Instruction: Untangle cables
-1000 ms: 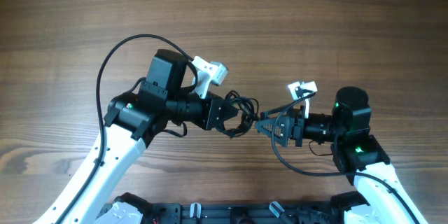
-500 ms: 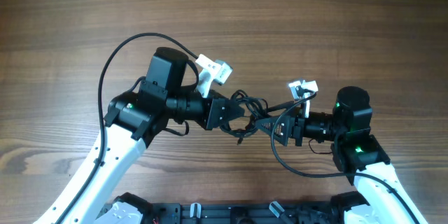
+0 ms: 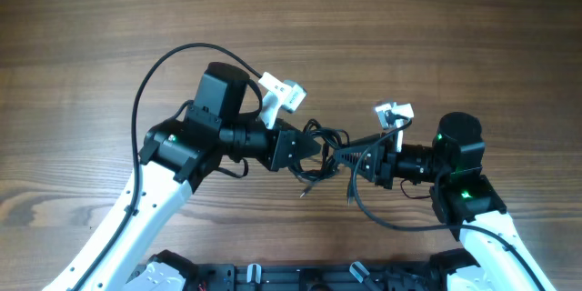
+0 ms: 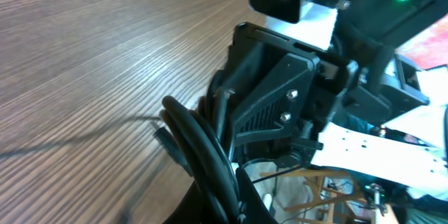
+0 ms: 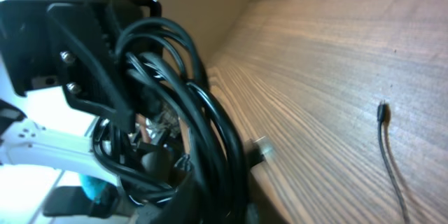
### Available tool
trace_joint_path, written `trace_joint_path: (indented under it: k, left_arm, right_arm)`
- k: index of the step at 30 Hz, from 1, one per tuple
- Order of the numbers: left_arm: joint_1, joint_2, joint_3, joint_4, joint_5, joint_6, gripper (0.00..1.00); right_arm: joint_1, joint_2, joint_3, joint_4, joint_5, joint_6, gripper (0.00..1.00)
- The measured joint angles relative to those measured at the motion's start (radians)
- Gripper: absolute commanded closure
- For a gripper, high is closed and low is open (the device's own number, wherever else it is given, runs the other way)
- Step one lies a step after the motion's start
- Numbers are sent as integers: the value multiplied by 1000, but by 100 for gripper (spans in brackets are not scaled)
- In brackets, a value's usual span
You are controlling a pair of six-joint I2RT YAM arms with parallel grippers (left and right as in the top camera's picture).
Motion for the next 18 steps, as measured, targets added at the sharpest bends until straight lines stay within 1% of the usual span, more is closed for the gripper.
trace_joint_path:
  k: [5,6,8,9,10,11,12,13,17,18]
  left_arm:
    - [-2,0,0,7,-25,0,81]
    - [-2,0,0,11,-26,0,72]
    - [-2,0,0,15,-26,3,57]
    - [-2,0,0,16,-26,3,52]
    - [-1,0,0,16,-25,3,37]
    - [2,0,0,16,-24,5,29]
    - [4,0,0,16,-23,5,23]
    - [13,0,0,16,-20,2,21]
    - [85,-2,0,16,-15,-33,3]
    - [106,-4,0,16,-15,-42,0]
  right_arm:
    - [0,0,0,1,0,39,96]
    - [0,0,0,0,0,47,96]
    - [0,0,0,-2,6,61,95]
    - [0,0,0,-4,9,66,95]
    - [0,0,0,-5,13,75,96]
    - [0,0,0,-5,16,84,96]
    - [0,0,0,-6,19,92,96]
    - [0,0,0,-6,23,99,96]
    - [0,0,0,-7,50,128,96]
    - [0,0,0,-6,61,141,95]
